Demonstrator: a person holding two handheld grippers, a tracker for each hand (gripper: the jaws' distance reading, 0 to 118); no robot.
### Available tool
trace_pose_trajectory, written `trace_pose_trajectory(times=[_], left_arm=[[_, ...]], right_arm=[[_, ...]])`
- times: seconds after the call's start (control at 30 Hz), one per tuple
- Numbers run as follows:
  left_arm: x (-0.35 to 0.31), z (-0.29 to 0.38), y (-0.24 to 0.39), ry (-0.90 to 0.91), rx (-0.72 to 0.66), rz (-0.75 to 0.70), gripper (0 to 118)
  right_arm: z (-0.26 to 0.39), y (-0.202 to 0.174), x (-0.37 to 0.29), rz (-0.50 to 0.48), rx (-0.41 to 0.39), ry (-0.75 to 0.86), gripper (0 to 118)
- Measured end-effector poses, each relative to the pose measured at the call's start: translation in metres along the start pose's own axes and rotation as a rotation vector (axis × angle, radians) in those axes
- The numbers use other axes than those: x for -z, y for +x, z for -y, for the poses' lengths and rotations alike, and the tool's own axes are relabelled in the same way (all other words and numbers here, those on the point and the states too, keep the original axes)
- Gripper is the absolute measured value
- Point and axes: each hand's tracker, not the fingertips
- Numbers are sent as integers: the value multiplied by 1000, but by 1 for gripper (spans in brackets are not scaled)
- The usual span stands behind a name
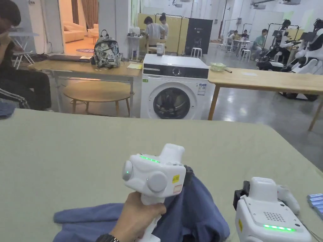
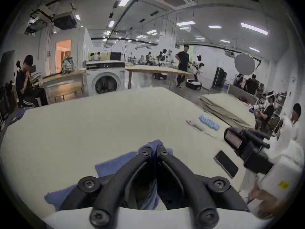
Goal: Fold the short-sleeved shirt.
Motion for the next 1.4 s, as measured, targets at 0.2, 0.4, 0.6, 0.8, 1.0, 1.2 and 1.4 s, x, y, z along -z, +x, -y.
trace_pose_trajectory(times=[0.2, 0.4, 0.6, 0.8, 1.0, 1.2, 1.4], left_arm=[[-12, 25, -6, -23, -28, -46, 35], [-54, 23, -35, 63, -61, -158, 54], [-107, 45, -70, 137, -90, -291, 54], [-150, 73, -110, 167, -141, -448, 2], [-186, 96, -141, 143, -202, -517, 0], [-186, 98, -203, 31, -321, -542, 0], [-147, 90, -264, -166, -404, -460, 0]], right_arm=[[7, 0, -2, -5, -8, -24, 0], [7, -15, -3, -40, -10, -27, 0], [3, -39, -4, -88, -19, -6, 0], [0, -60, -5, -130, -15, 10, 0], [-2, -76, -5, -173, -12, 21, 0], [-5, -87, 0, -201, -19, 21, 0], [-6, -86, 10, -207, -25, 12, 0]])
